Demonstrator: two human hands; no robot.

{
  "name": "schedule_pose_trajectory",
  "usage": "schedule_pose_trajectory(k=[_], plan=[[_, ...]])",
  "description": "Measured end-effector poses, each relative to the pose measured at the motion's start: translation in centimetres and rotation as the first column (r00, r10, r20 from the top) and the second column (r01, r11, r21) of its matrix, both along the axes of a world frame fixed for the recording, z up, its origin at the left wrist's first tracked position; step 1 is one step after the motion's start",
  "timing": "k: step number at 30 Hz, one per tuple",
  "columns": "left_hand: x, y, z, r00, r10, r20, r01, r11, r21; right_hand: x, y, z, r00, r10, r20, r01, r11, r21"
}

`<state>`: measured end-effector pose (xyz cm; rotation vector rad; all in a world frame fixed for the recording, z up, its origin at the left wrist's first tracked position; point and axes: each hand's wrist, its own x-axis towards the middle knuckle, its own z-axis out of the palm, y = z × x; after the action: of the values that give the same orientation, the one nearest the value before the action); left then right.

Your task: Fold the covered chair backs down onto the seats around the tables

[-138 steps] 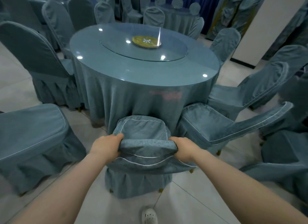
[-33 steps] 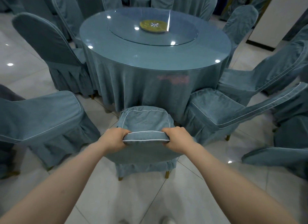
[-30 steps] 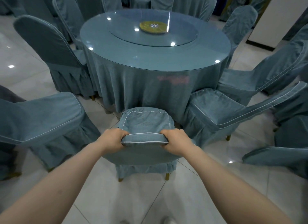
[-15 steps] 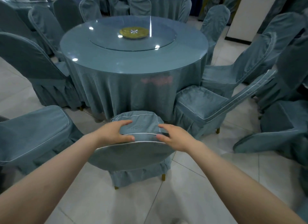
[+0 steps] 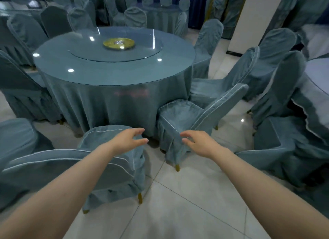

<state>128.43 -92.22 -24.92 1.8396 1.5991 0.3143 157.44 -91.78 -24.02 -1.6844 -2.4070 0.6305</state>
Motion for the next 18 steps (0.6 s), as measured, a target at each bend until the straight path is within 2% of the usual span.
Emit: schedule_pose_trajectory(k=[9,13,18], plan=[[11.9,4.8,-1.0,1.000,0.000,0.007,0.001,0.999,-0.045,12.1,4.6,-2.1,0.993,-0.105,-0.061,0.103,0.994,-0.027],[16.3,8.7,-2.2,1.000,0.005,0.023,-0.004,0.998,-0.062,16.3,8.2,-2.8,0.993,-0.095,-0.064,0.092,0.995,-0.040],[22.2,14.9,-3.4,0.996,0.027,0.085,-0.021,0.998,-0.067,21.7,15.0,-2.1,0.991,-0.099,-0.091,0.103,0.994,0.036]])
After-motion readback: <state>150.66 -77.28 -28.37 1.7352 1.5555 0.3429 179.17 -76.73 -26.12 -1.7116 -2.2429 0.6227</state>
